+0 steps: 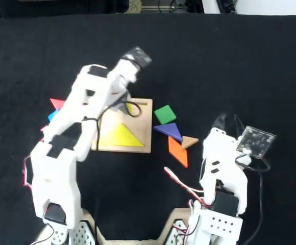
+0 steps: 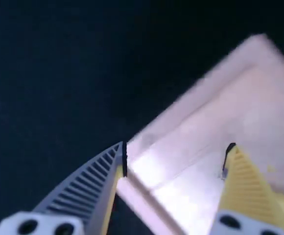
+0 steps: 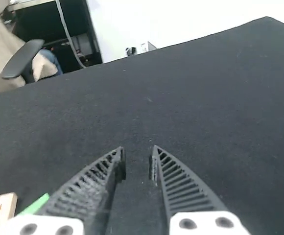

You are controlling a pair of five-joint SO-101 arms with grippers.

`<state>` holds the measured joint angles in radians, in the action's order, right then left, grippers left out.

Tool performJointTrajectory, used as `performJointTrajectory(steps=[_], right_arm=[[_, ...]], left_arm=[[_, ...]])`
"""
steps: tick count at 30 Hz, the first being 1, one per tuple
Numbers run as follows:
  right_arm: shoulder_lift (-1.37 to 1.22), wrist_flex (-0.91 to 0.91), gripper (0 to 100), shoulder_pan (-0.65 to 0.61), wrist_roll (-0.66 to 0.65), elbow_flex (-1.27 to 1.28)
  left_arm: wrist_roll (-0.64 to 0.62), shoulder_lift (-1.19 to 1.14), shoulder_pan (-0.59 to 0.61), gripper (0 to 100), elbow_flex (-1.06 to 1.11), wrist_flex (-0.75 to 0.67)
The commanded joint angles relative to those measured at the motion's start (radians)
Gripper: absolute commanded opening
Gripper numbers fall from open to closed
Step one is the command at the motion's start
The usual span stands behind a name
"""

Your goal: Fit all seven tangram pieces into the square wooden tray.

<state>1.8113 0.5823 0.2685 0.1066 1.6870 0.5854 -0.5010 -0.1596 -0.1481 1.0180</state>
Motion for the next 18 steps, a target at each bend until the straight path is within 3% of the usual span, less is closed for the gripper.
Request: performJointTrajectory(steps=[1,18], right_arm=[[0.041,-0.031,9.6,-0.055,-0.075,-0.001],[-0.071,-0.143,9.6,-0.072,-0.091,0.005]], left_arm=[[-0.012,0.023,0.05,32,0.041,-0.06],[0.15,0.017,0.196,31,0.173,-0.063]])
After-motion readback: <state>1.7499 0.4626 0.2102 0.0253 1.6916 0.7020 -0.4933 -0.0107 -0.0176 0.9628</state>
